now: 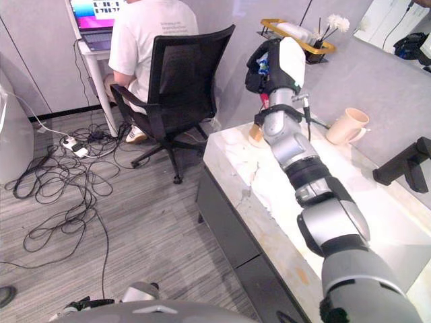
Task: Organize the bathroom.
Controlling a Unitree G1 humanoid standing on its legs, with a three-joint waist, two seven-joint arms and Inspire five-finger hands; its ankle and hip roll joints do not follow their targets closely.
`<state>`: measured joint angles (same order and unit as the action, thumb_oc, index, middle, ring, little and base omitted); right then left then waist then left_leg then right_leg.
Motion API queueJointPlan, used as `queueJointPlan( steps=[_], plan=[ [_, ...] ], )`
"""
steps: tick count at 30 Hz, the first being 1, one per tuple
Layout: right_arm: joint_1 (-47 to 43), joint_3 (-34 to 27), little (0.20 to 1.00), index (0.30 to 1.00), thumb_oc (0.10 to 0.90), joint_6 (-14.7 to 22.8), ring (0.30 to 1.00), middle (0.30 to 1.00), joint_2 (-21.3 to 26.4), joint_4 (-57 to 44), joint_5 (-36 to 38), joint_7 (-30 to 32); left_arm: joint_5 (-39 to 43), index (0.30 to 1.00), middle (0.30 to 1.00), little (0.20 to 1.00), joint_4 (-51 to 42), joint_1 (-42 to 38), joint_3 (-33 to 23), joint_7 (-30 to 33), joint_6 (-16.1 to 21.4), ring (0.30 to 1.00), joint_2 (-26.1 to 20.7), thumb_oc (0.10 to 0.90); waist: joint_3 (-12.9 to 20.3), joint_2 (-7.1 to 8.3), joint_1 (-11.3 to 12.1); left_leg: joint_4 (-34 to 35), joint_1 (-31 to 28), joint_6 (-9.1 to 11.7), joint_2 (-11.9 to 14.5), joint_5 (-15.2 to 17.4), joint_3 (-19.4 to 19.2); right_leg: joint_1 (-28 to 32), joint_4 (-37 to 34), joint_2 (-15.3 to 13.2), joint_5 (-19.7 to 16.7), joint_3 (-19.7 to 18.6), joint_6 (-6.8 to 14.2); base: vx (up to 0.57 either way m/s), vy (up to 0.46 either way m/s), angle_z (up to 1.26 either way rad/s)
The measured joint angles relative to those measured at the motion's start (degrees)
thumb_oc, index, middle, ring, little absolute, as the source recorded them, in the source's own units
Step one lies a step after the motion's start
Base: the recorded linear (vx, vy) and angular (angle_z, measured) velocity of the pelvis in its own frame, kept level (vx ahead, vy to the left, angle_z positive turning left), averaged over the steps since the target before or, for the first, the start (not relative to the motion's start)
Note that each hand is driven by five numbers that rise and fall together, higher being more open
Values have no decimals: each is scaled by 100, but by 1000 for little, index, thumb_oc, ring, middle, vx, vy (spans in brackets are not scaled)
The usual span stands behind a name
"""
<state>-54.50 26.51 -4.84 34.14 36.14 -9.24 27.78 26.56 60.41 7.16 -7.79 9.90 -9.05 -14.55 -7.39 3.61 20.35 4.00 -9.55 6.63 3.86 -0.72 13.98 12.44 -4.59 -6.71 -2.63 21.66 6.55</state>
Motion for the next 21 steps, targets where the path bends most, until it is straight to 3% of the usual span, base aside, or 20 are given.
queueJointPlan(
  steps=[21],
  plan=[
    [-4,0,300,300,400,-217,300,300,-42,197,30,446,-16,900,900,900,94,-9,7,3,2,900,-5,800,-14,23,181,-100,19,71,86,38,57,52,0,87,21,40,-66,8,-17,1]
  ],
)
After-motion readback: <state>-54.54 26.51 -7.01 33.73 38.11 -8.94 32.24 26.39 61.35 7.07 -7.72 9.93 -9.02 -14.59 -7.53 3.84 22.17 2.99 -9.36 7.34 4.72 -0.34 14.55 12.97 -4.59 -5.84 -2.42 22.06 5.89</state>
